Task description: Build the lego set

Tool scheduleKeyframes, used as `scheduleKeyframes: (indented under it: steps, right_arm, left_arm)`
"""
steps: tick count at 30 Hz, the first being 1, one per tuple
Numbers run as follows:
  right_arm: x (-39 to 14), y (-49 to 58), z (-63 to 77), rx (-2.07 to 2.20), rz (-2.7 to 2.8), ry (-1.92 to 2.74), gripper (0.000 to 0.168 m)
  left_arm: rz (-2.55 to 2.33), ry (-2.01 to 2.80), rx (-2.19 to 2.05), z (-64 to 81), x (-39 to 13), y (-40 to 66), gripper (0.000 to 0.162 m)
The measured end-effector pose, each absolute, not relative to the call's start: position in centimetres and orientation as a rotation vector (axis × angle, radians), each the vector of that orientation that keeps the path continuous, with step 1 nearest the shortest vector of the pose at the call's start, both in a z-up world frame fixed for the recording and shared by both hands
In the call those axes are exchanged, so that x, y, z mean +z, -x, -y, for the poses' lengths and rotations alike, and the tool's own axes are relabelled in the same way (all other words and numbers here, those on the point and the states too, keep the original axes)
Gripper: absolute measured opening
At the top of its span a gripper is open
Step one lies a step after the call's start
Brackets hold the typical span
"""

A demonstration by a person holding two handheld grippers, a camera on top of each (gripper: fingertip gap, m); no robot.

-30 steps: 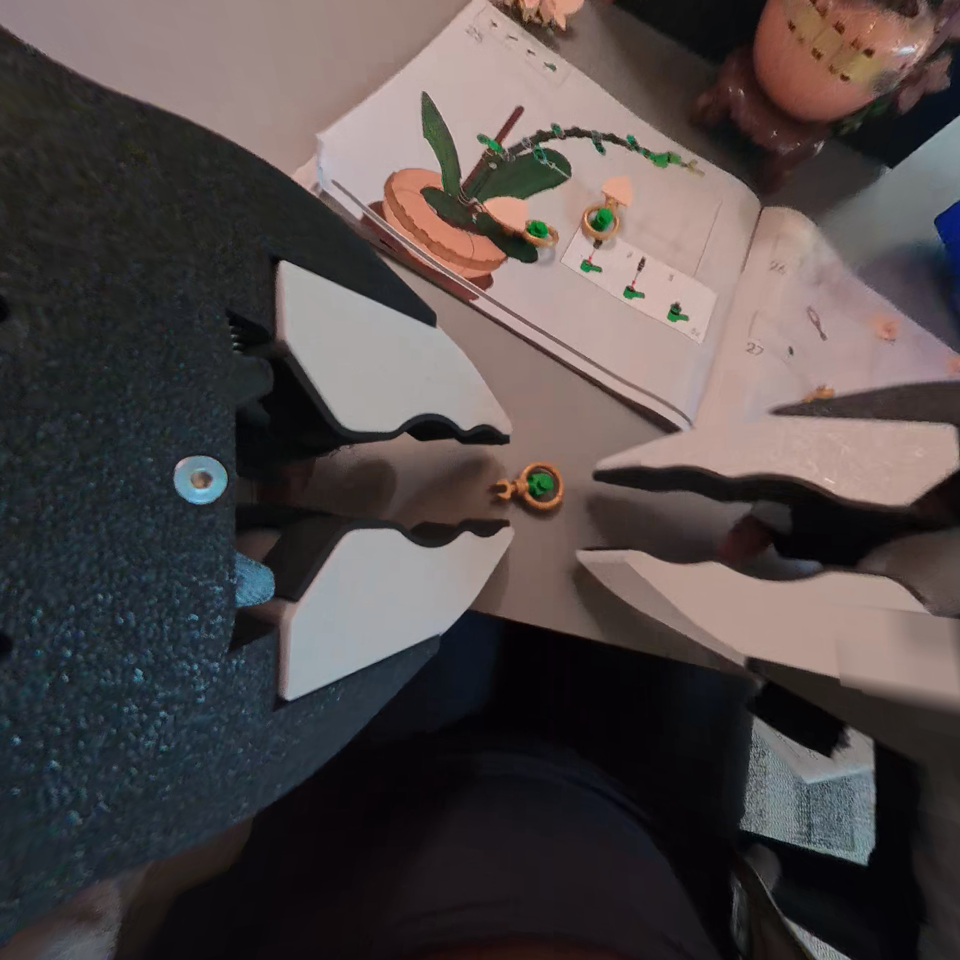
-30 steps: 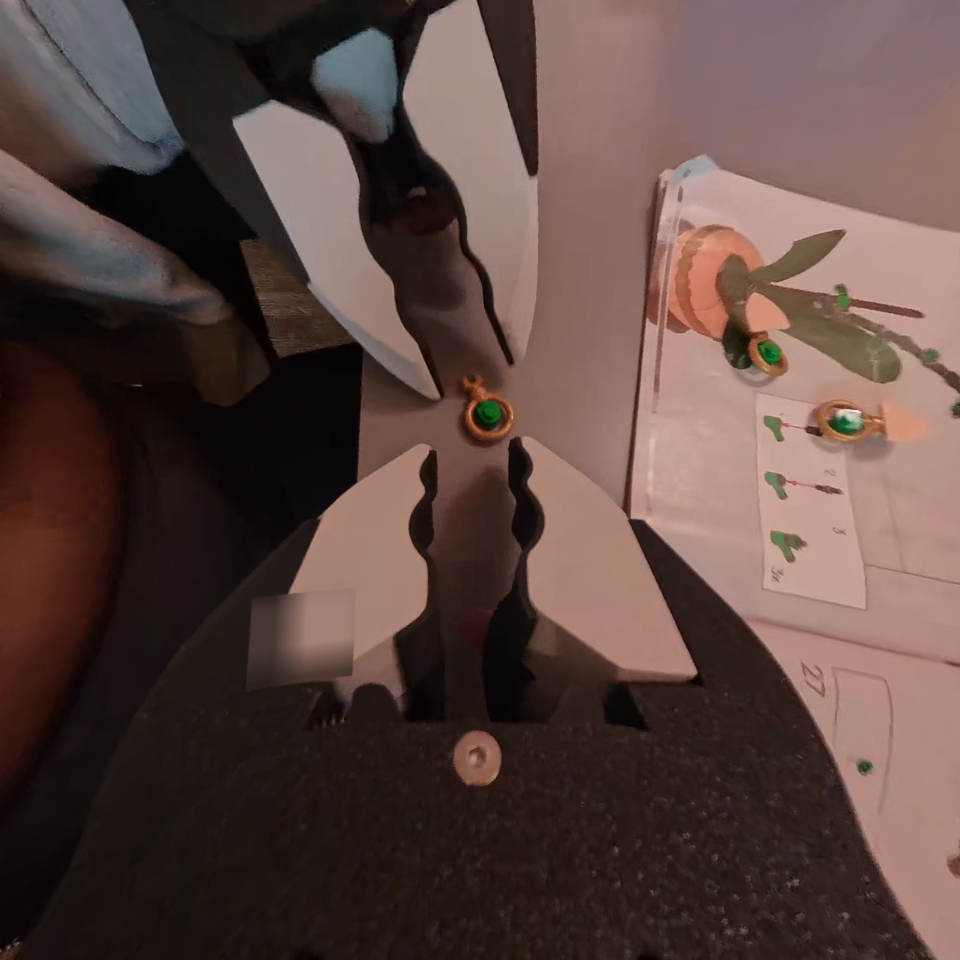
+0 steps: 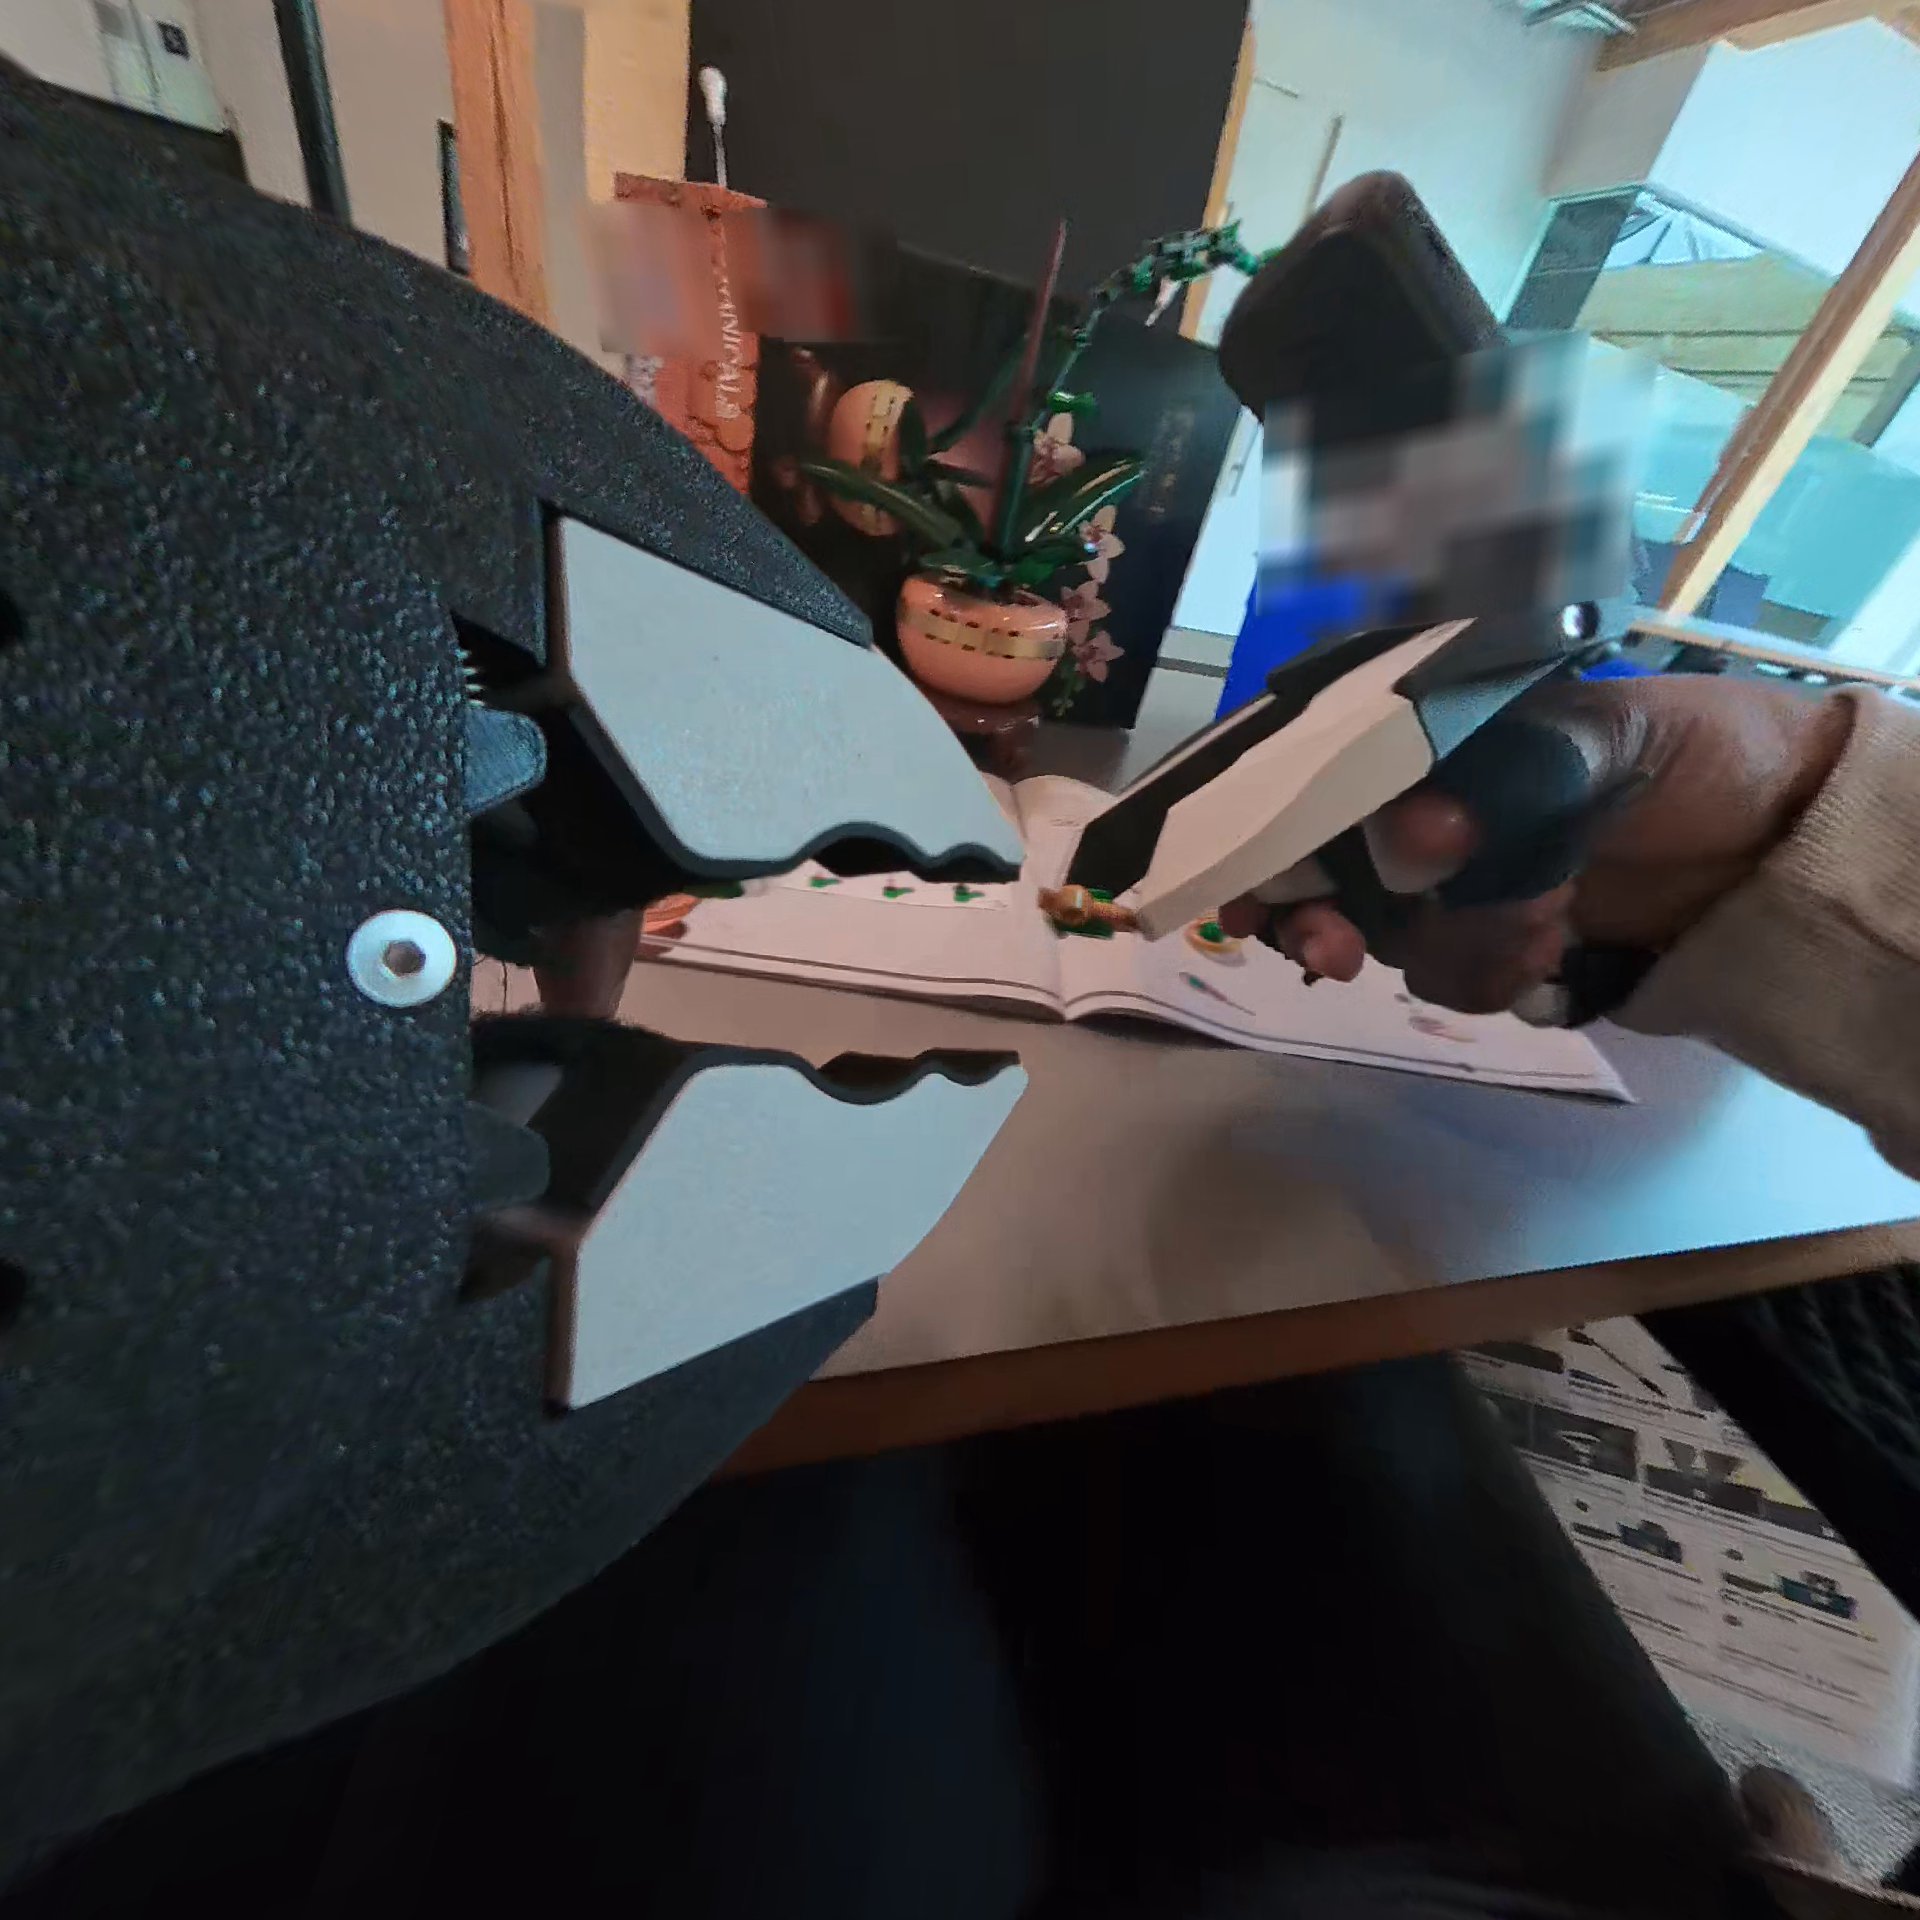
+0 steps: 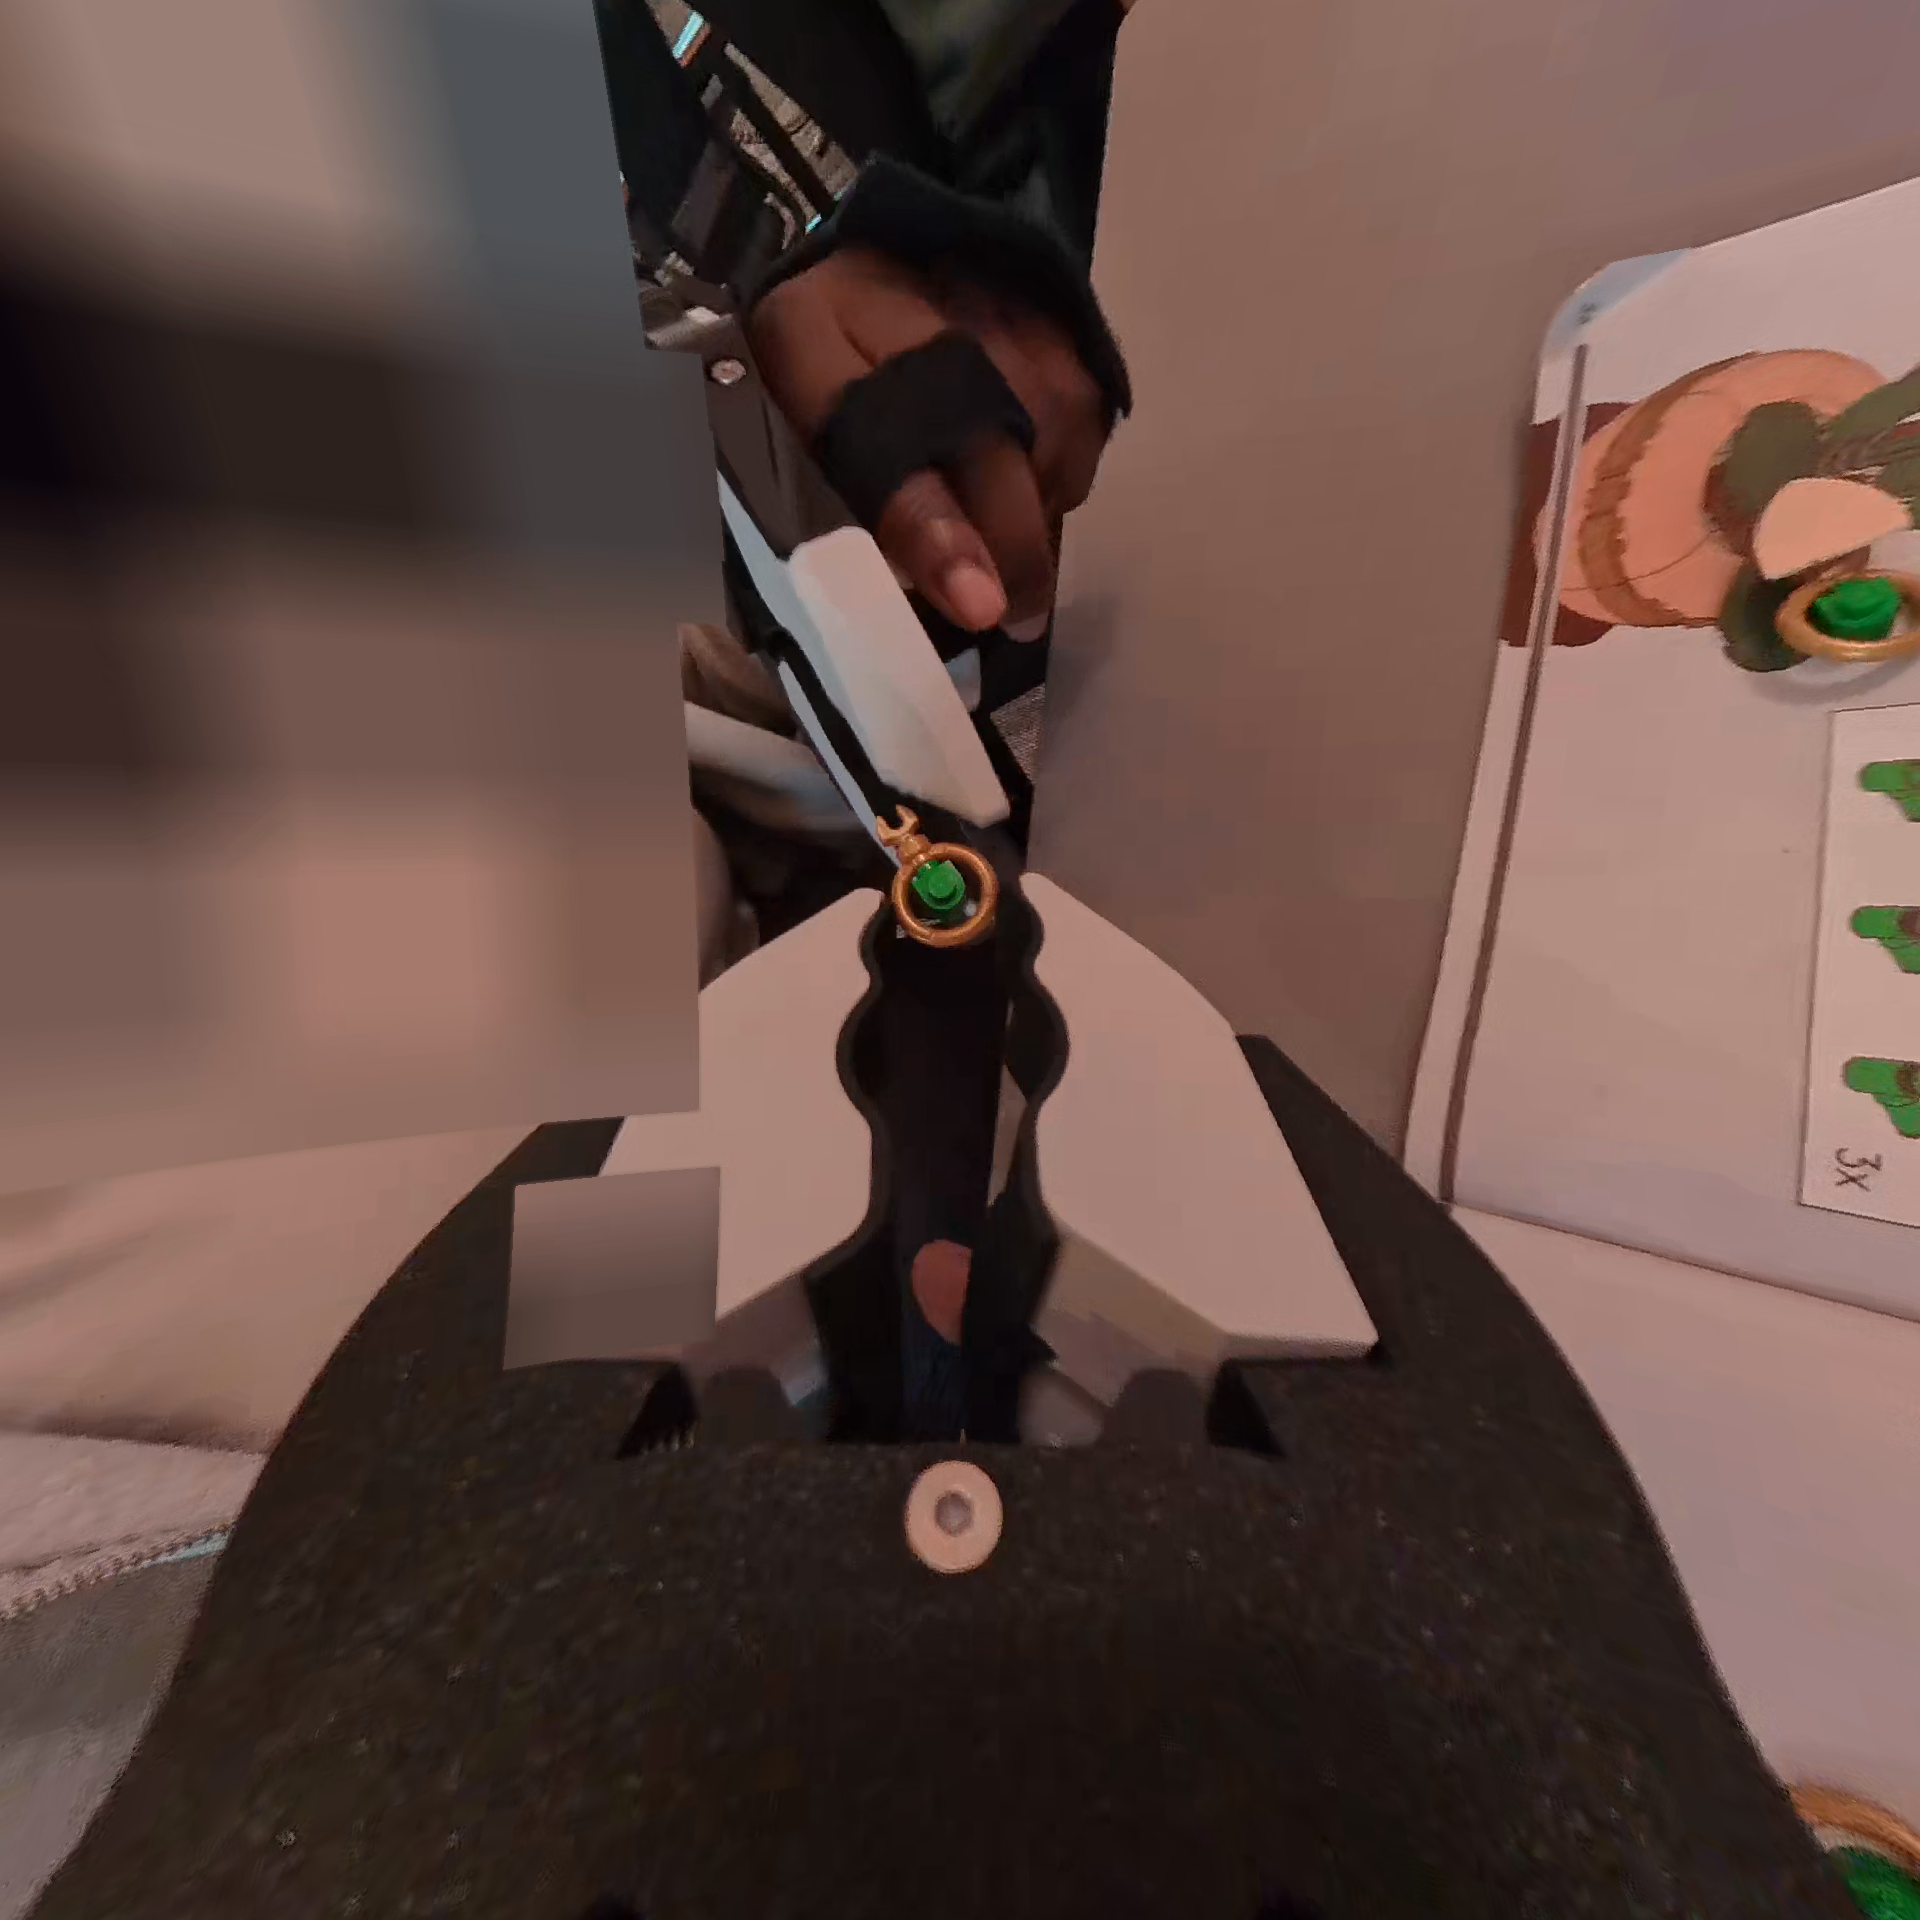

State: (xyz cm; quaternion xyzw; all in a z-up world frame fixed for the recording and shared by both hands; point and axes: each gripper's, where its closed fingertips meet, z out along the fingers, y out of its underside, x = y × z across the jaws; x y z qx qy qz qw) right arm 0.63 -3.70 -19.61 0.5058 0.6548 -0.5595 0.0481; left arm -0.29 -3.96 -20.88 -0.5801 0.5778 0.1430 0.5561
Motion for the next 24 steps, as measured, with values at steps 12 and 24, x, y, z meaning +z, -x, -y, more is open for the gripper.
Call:
scheduleKeyframes:
  steps: [12,24]
  right_arm:
    - [-17.1,-1.4,3.5,-2.031,-2.167,-1.419,0.022]
    - [-16.4,-2.4,3.6,-2.037,-2.481,-1.644,0.007]
  left_arm:
    - [-0.869,1.65,-0.479,3.9,-18.5,-1.5,0.006]
    - [-0.586,1.737,-1.067,3.6,-17.4,-3.0,0.006]
